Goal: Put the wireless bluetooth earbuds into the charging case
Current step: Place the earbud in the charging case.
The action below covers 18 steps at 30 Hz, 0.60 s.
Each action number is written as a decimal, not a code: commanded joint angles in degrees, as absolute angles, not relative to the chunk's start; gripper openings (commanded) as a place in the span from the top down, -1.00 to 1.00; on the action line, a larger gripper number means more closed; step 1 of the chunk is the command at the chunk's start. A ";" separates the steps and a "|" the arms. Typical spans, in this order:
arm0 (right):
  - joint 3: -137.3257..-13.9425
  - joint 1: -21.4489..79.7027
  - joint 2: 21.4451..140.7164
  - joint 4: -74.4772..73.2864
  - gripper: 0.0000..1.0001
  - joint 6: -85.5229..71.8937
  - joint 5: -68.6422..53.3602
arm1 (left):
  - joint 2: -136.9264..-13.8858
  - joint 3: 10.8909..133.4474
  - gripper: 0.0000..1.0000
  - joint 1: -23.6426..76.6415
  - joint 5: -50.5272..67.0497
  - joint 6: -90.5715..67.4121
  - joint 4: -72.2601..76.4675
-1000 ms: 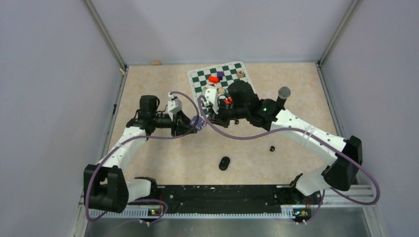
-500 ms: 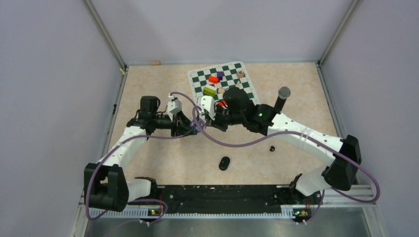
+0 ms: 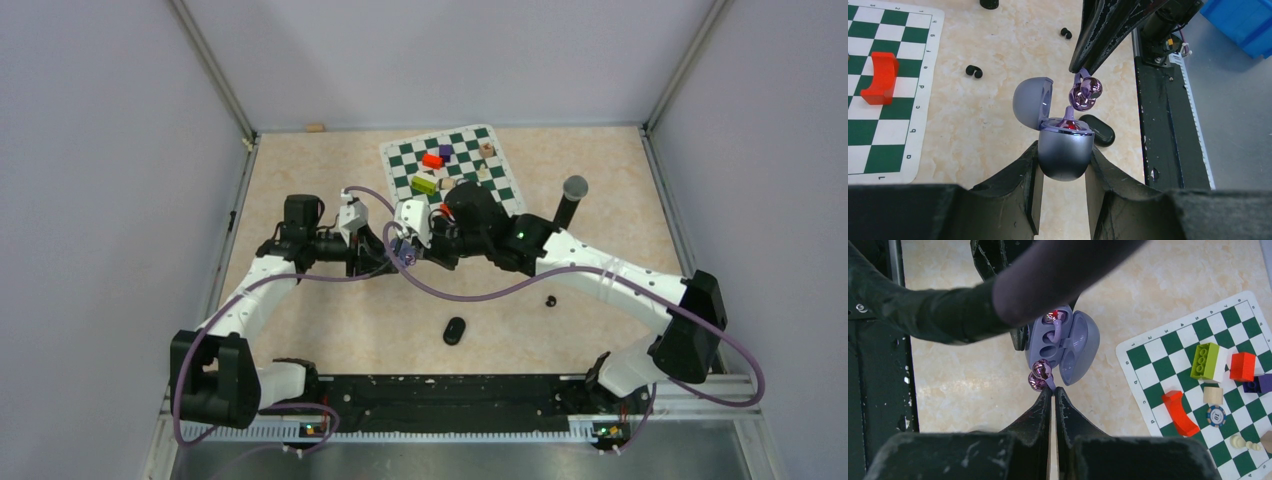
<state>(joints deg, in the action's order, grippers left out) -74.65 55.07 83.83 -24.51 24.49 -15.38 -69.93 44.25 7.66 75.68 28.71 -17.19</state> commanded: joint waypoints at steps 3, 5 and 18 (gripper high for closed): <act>-74.58 56.30 84.85 -21.50 1.00 24.68 -13.88 | -69.55 45.65 1.00 7.91 77.95 30.08 -16.89; -74.57 56.46 85.17 -21.40 1.00 24.66 -13.52 | -69.60 45.66 1.00 7.91 78.00 30.26 -17.10; -74.32 57.09 86.04 -21.59 1.00 25.04 -12.83 | -69.60 45.74 1.00 7.91 78.47 30.62 -17.40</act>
